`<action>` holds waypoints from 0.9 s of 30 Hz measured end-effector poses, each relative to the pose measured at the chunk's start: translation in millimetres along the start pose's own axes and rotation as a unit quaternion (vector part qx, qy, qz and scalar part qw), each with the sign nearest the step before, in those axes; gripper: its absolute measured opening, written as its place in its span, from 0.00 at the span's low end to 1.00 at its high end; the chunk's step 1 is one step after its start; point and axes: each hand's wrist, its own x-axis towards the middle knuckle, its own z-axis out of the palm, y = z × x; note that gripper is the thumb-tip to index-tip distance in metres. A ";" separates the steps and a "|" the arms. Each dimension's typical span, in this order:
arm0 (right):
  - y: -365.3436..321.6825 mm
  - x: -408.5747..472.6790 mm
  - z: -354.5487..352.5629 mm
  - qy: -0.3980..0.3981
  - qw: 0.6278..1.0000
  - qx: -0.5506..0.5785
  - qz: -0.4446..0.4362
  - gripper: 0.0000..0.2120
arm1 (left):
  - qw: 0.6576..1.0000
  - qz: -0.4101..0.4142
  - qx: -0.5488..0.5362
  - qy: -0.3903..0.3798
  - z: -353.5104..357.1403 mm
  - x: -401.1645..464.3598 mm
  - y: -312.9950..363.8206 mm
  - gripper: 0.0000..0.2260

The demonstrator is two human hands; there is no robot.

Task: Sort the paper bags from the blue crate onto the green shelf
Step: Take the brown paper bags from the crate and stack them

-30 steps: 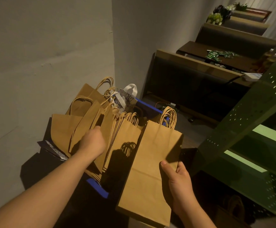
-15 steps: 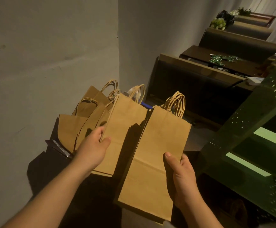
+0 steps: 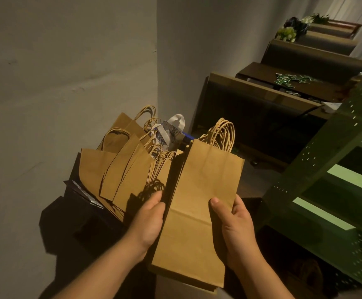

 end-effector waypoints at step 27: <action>23.2 1.1 -14.3 0.035 0.996 -0.009 0.087 0.29 | 0.999 0.005 0.023 -0.041 38.4 -5.6 9.9 0.47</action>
